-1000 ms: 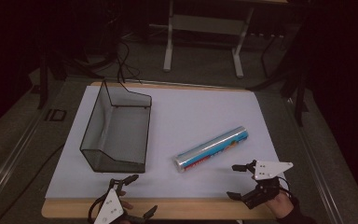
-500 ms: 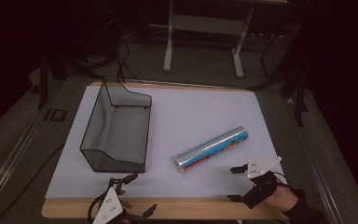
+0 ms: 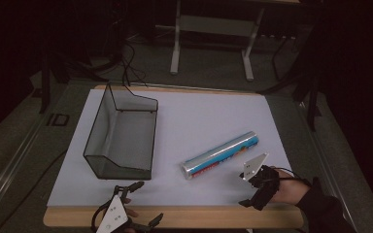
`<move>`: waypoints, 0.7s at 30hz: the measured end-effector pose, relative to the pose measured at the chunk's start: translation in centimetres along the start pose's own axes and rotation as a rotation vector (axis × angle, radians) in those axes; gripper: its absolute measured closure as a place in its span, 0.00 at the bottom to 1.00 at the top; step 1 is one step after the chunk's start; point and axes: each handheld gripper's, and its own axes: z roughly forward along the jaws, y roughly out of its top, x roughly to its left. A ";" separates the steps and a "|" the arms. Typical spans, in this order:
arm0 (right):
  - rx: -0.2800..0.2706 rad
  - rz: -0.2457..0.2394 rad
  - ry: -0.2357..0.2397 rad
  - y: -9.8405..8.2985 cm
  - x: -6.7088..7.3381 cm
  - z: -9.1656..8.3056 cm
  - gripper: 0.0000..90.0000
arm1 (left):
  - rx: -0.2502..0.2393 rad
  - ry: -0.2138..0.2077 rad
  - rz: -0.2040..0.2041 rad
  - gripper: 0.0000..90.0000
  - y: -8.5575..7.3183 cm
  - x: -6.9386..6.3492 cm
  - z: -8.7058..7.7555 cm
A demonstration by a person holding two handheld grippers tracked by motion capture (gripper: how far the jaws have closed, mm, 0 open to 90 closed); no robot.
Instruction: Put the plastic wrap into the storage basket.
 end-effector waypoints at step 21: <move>0.161 -0.127 -0.151 2.4 -3.1 -1.7 0.15 | 0.006 -0.002 0.003 0.00 -0.1 0.0 0.1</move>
